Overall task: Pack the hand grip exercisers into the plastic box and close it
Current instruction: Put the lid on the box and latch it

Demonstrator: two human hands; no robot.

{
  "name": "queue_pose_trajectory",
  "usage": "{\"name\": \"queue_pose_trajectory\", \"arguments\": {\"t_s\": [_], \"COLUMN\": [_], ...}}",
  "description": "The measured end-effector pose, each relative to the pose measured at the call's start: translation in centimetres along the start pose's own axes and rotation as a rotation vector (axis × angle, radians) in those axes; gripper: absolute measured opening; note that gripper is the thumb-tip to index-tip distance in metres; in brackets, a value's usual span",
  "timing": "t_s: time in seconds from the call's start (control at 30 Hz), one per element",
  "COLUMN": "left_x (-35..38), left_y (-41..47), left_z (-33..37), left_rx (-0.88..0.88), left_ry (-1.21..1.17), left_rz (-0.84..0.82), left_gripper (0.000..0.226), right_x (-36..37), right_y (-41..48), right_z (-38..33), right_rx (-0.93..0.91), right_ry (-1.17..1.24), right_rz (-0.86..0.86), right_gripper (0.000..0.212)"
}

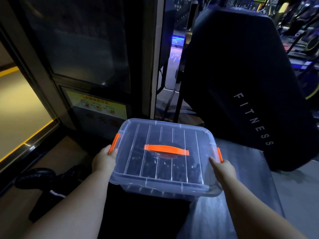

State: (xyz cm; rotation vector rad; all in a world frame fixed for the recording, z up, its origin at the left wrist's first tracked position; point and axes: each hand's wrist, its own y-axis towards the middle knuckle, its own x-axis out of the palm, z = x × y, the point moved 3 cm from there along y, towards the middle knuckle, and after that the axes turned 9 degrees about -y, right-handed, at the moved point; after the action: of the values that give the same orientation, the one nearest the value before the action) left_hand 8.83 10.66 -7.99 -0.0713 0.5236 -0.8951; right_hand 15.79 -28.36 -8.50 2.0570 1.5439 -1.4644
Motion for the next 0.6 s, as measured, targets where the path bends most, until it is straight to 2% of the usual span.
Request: {"name": "queue_pose_trajectory", "arguments": {"t_s": [0.3, 0.47, 0.6], "left_x": [0.2, 0.5, 0.6], "left_y": [0.3, 0.6, 0.8], "left_z": [-0.8, -1.4, -1.5], "left_rx": [-0.020, -0.032, -0.031], "left_ry": [-0.044, -0.085, -0.047], "left_rz": [0.007, 0.010, 0.017], "left_gripper": [0.043, 0.045, 0.045], "right_x": [0.4, 0.1, 0.2], "right_y": [0.6, -0.6, -0.4], "right_z": [0.0, -0.1, -0.1], "right_rx": [-0.035, -0.105, -0.130], "right_ry": [-0.005, -0.130, -0.165], "right_rz": [0.015, 0.077, 0.090], "right_gripper": [0.052, 0.031, 0.038]}}
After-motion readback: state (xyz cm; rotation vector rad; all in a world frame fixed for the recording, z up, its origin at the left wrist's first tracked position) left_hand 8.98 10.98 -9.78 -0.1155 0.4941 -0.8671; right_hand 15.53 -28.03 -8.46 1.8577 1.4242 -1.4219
